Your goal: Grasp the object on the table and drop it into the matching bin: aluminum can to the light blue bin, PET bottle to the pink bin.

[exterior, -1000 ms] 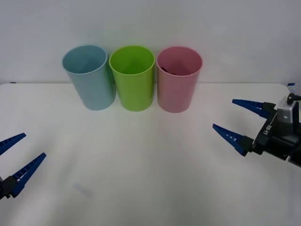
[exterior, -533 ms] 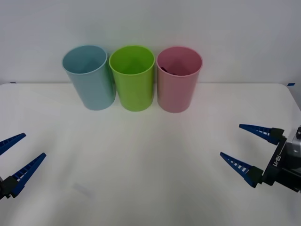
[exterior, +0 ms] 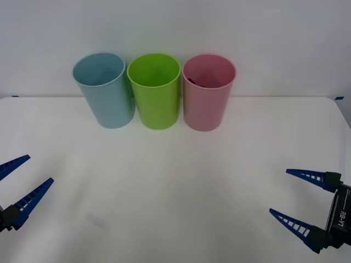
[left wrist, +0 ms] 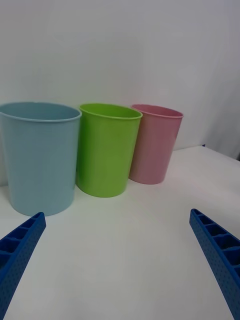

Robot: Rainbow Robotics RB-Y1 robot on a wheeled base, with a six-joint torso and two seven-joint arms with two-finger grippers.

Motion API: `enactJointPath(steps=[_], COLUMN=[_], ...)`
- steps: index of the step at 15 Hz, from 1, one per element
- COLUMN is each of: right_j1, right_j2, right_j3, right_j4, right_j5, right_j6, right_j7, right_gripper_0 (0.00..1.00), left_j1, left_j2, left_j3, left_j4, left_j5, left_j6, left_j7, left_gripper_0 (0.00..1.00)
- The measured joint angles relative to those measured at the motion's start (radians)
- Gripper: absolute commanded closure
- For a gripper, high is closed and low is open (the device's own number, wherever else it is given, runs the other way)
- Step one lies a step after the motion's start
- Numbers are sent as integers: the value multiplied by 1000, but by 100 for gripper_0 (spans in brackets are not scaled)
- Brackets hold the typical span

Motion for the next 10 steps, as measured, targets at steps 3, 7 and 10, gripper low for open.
enactJointPath(steps=[3,7,10], right_j1=[-3,-3,-3], right_j2=[15,28,51], right_j3=[-25,-35,-33], right_j4=[61,130,153], right_j5=[2,3,13], right_j6=[-101,-168,-171], right_j7=[22,53,68], right_gripper_0=[0,0,0], left_j1=[0,0,0], left_j2=[0,0,0], left_j3=[0,0,0], left_j4=[0,0,0], left_j5=[0,0,0], left_j6=[0,0,0], left_j7=[0,0,0], left_gripper_0=[0,0,0])
